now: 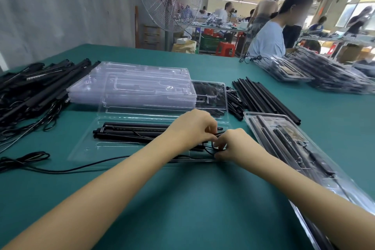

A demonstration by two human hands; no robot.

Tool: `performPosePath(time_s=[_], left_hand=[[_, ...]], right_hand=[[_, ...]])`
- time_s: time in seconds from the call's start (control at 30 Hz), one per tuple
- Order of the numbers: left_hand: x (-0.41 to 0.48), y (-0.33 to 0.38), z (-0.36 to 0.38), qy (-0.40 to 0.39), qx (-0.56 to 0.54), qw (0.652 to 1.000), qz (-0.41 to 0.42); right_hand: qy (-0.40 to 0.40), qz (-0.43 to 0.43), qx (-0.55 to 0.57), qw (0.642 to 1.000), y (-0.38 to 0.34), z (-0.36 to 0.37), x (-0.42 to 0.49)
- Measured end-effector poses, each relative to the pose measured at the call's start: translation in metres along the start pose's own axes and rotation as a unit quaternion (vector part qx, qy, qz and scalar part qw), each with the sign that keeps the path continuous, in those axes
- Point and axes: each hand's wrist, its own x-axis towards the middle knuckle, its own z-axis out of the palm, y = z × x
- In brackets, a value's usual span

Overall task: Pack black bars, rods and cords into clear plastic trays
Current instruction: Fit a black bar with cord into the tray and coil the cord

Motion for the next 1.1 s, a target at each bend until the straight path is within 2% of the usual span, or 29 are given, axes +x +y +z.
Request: performPosePath(time_s=[0.07, 0.23, 0.33, 0.5, 0.63, 0.73, 0.8, 0.97, 1.1], left_hand=[[0.0, 0.005, 0.004, -0.004, 0.023, 0.999, 0.029], [-0.007, 0.003, 0.013, -0.001, 0.032, 0.999, 0.043], [-0.014, -0.003, 0.021, 0.019, 0.09, 0.992, 0.081], [-0.022, 0.0, 0.027, 0.08, 0.122, 0.977, 0.155], [-0.024, 0.006, 0.032, 0.074, 0.11, 0.977, 0.17], [-0.021, 0.005, 0.034, 0.077, 0.081, 0.984, 0.14], [-0.018, 0.004, 0.036, 0.074, 0.062, 0.988, 0.118], [-0.01, -0.001, 0.03, 0.075, -0.024, 0.995, 0.063], [-0.009, -0.013, 0.024, 0.094, -0.081, 0.992, 0.014]], right_hand=[[0.012, 0.008, 0.021, 1.0, 0.002, 0.002, -0.002], [0.058, 0.065, 0.12, 0.989, 0.011, 0.002, -0.007], [0.023, 0.109, 0.275, 0.955, 0.02, -0.004, -0.008], [-0.023, 0.168, 0.434, 0.885, 0.028, -0.013, -0.006], [-0.012, 0.184, 0.497, 0.848, 0.031, -0.014, -0.006], [0.008, 0.189, 0.514, 0.837, 0.032, -0.011, -0.006], [0.015, 0.184, 0.504, 0.844, 0.033, -0.008, -0.006], [0.049, 0.139, 0.343, 0.928, 0.031, -0.002, -0.005], [0.04, 0.133, 0.323, 0.936, 0.033, -0.004, -0.001]])
